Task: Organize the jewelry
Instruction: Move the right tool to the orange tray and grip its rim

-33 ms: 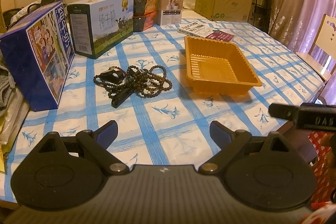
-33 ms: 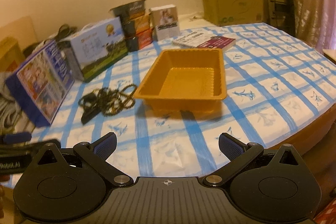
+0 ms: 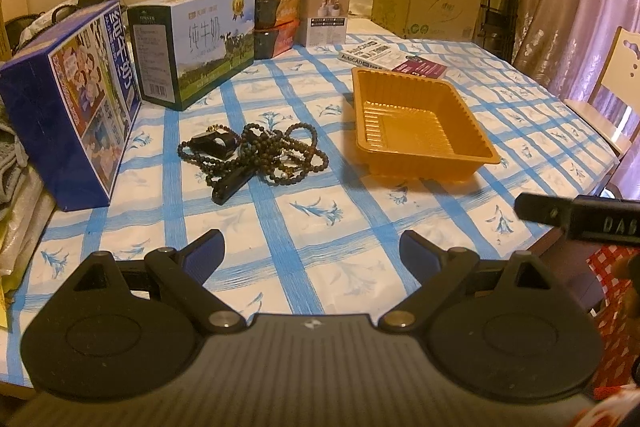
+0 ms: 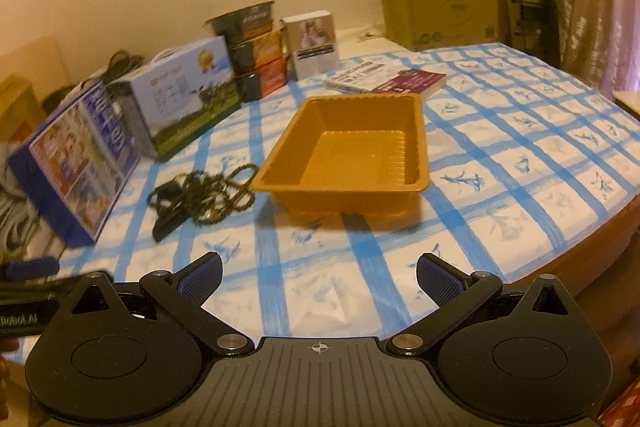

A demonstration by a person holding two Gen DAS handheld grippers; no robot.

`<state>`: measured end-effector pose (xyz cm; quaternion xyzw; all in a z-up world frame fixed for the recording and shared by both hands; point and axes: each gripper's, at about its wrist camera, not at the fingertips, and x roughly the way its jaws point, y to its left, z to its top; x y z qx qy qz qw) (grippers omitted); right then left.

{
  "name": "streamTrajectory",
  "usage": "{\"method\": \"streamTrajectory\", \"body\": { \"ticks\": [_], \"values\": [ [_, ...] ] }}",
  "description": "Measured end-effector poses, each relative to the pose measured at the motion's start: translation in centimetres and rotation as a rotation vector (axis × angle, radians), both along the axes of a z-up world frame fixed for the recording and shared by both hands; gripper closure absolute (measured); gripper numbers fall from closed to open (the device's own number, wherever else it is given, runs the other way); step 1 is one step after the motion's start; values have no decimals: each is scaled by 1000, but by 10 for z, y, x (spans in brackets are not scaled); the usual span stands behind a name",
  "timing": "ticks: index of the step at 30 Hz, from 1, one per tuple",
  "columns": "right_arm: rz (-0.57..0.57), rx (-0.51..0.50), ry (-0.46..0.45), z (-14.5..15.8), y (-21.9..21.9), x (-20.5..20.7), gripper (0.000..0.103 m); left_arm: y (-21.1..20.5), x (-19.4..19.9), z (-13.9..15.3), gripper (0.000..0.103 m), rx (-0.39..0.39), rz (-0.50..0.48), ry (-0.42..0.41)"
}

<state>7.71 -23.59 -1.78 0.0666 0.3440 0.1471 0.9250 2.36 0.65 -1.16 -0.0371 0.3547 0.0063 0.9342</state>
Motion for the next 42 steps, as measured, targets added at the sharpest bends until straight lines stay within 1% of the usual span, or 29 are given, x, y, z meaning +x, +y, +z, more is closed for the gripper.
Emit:
{"method": "streamTrajectory", "body": {
  "ticks": [3,9,14,16,19,22,24,26,27,29,33,37,42],
  "values": [
    [-17,45,2,-6,-9,10,0,5,8,-7,10,1,5,6],
    [-107,95,-44,-20,-24,34,0,16,27,-24,10,12,30,1],
    [-112,136,-75,-34,-29,56,0,29,46,-38,10,11,57,8],
    [-128,137,-83,-39,-29,64,0,35,56,-43,10,18,69,11],
    [-163,99,-93,-49,-25,78,0,40,70,-53,10,31,79,17],
    [-220,143,-106,-62,-29,92,0,43,83,-60,10,33,78,23],
    [-254,155,-112,-70,-31,102,1,42,92,-64,10,35,71,27],
    [-273,142,-124,-79,-29,114,15,41,100,-68,10,38,67,28],
    [-284,134,-121,-84,-28,120,18,40,104,-71,10,41,64,30],
    [-311,143,-118,-93,-29,130,28,37,113,-76,10,46,59,38],
    [-378,167,-144,-106,-34,145,34,34,128,-84,10,49,53,44],
    [-406,199,-157,-112,-39,158,44,32,140,-91,12,55,40,58],
    [-428,218,-173,-117,-37,169,48,31,151,-96,12,65,30,60]
  ]
}}
